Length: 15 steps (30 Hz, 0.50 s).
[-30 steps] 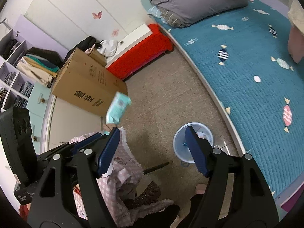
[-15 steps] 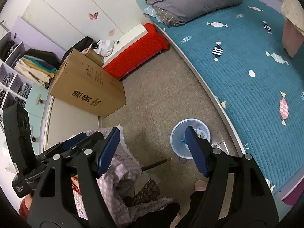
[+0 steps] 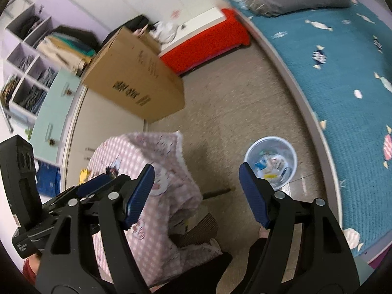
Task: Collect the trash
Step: 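Grasp the brown paper with the left gripper while the right grasps the yellow cup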
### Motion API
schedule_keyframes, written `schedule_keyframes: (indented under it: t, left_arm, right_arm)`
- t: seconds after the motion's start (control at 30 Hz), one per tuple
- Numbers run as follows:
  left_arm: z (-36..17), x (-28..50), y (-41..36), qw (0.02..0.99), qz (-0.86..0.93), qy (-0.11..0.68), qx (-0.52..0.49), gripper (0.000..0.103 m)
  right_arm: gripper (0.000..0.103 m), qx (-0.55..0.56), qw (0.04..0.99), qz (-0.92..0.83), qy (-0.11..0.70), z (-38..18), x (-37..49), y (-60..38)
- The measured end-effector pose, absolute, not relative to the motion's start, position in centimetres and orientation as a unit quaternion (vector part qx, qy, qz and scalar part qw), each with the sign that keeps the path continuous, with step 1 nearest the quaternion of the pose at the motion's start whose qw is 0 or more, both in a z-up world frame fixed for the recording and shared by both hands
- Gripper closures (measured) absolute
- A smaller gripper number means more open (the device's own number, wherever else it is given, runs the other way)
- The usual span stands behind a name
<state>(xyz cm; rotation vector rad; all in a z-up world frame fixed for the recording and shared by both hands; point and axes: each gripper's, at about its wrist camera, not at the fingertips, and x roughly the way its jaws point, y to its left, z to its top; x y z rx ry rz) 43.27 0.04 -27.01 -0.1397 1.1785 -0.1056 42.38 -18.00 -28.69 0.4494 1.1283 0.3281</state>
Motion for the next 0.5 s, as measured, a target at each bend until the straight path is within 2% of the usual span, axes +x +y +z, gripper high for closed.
schedule_keyframes:
  t: [0.27, 0.5]
  left_arm:
    - [-27.7, 39.2, 11.3, 0.825, 0.008, 0.556, -0.105, 0.025]
    - [-28.2, 34.9, 24.4, 0.822, 0.062, 0.549, -0.135, 0.025]
  right_arm:
    - [0.032, 0.173, 0.797, 0.198, 0.544, -29.3, 40.5, -7.5]
    - [0.032, 0.14, 0.79, 0.226, 0.552, -29.9, 37.9, 4.3]
